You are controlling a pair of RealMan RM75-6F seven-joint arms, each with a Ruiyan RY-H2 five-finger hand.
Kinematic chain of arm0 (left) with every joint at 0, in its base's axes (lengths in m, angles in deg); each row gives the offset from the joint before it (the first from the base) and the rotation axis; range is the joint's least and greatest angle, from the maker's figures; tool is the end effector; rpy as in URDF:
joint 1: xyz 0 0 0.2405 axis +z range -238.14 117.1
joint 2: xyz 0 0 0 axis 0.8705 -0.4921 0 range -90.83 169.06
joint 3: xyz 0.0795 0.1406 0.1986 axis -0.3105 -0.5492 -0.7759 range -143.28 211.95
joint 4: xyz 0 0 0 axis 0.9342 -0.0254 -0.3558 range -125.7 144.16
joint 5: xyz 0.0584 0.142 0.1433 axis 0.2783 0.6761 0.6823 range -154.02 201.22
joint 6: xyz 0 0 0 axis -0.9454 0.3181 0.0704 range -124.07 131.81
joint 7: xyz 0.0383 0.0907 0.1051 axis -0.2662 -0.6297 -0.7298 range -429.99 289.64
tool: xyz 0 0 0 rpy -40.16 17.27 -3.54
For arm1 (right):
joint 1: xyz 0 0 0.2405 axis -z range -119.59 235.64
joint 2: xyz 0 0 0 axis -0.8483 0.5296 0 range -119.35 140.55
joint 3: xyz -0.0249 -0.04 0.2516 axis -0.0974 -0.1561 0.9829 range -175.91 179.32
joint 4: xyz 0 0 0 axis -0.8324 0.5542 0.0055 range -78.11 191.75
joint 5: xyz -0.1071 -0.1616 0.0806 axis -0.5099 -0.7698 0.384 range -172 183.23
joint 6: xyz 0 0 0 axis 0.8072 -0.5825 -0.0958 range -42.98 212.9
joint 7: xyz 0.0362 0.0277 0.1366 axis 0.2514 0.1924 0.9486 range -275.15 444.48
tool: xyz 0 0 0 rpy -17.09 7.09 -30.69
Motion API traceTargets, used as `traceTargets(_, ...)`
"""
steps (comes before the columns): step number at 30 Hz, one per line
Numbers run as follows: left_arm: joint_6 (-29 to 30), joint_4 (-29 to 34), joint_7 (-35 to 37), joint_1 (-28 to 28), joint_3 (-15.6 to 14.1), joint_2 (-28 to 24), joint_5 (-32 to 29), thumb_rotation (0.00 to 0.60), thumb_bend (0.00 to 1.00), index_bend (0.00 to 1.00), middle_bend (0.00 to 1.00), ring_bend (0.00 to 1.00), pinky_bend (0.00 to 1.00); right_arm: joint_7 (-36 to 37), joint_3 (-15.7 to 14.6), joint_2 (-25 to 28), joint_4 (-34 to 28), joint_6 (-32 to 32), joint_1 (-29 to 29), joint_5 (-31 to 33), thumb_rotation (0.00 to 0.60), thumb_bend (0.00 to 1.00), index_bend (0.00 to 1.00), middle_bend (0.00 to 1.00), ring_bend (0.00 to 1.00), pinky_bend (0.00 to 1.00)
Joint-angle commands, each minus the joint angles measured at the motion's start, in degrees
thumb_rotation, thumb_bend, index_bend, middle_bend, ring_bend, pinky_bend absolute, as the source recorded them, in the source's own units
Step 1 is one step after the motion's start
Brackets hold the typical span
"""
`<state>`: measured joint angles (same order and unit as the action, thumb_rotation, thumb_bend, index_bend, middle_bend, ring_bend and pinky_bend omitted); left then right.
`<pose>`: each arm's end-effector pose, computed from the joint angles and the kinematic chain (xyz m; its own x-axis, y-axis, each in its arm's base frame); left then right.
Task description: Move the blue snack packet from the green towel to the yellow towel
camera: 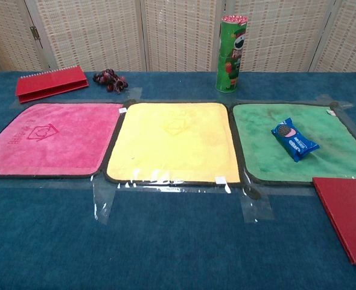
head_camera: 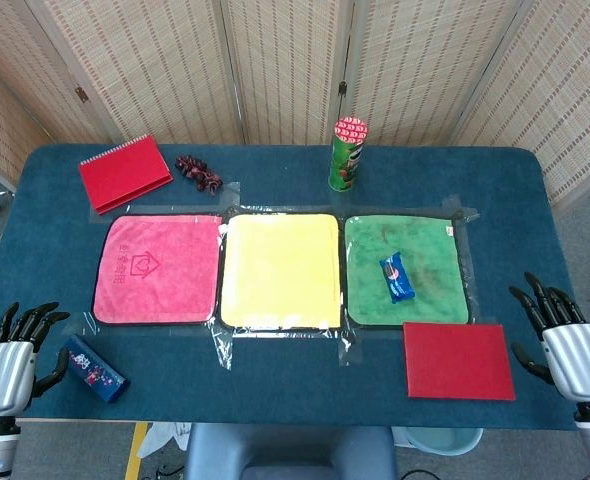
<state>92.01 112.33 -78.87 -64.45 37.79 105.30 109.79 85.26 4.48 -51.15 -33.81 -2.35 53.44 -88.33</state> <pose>-0.2685 0.1749 0.1430 0.3281 -0.0407 0.9438 0.9444 -0.0087 -0.3287 -0.3005 -0.1784 0.1713 0.4557 0.0373 0.8893 -0.8788 -0.1398 0.4562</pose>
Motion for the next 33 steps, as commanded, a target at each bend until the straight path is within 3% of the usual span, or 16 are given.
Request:
traceTargets(1,-0.1,0.01,-0.03,-0.08,-0.01,0.1,0.02,0.6,0.51,0.27,0.21,0.2,0.03,-2.69,1.36,-1.55,0.72,2.52,-2.13,1.12,0.6,0.35,0.09,0.03,0.12,0.12)
traceTargets(10,-0.02,0.3,-0.14,0.01,-0.23,-0.04,0.19,0.6,0.51,0.28,0.21,0.2,0.03,-0.79,4.54,-4.6,4.75,13.66,-10.59,4.85,0.6,0.35,0.02,0.03,0.09,0.11)
traceTargets(20,0.71,1.0,-0.47,0.75,-0.62,-0.43,0.05,0.6,0.51,0.28,0.21,0.2,0.03,-0.44,7.17,-11.33,14.02,26.9,-20.88,9.81,0.6,0.35,0.0,0.0,0.01,0.0)
traceTargets(28,0.77,1.22,-0.67,0.99,-0.74,-0.63,-0.12,0.6,0.51,0.28,0.21,0.2,0.03,-2.47,7.78,-16.28,21.4,31.81,-25.2,12.74,0.6,0.2,0.0,0.0,0.0,0.0)
traceTargets(33,0.51,1.49,-1.16,0.86,-0.59,-0.66,-0.42,0.6,0.51,0.28,0.21,0.2,0.03,-3.89,8.52,-20.9,28.29,35.58,-28.98,14.82,0.6,0.16,0.0,0.0,0.0,0.0)
